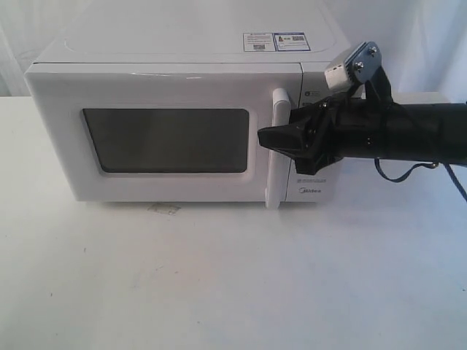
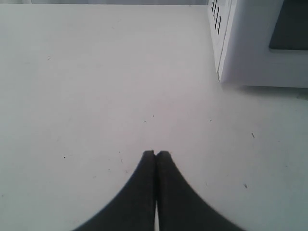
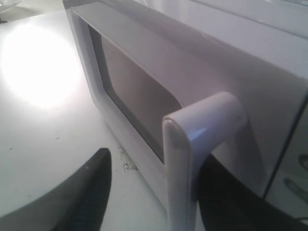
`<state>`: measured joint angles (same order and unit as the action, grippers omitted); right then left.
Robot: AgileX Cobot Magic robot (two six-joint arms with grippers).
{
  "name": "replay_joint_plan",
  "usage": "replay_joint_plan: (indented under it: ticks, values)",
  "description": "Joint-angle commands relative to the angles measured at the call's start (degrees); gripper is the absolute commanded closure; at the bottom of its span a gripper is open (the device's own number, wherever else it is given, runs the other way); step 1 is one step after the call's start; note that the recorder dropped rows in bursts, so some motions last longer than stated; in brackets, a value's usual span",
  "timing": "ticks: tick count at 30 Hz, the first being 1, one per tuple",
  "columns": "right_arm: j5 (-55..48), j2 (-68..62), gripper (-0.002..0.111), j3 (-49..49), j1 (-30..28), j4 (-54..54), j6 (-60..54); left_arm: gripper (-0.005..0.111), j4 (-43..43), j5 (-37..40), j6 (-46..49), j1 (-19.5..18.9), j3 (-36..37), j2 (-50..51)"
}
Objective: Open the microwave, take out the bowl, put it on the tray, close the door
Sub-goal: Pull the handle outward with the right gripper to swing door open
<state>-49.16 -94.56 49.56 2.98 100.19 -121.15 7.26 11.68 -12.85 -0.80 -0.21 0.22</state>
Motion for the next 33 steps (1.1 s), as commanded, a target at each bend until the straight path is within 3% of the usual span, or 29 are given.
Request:
replay_joint_plan:
  ticks: [1,10,33]
  values:
    - [4.1,-2.2,0.108,1.7,0.0,-0.2,-0.6,0.107,0.0,-0.1,-0.2,-0.2,0.2,-0.2]
    - [-12.9,-2.2,0.108,0.7,0.0,-2.4,0.4,0.107,0.0,-0.1,-0.2,-0.2,0.2,-0.2]
    - [-20.8,2.6,0.108,-6.0,0.0,-6.1,1.6,0.107,0.0,-0.1,-0.2,-0.2,0.2,-0.2]
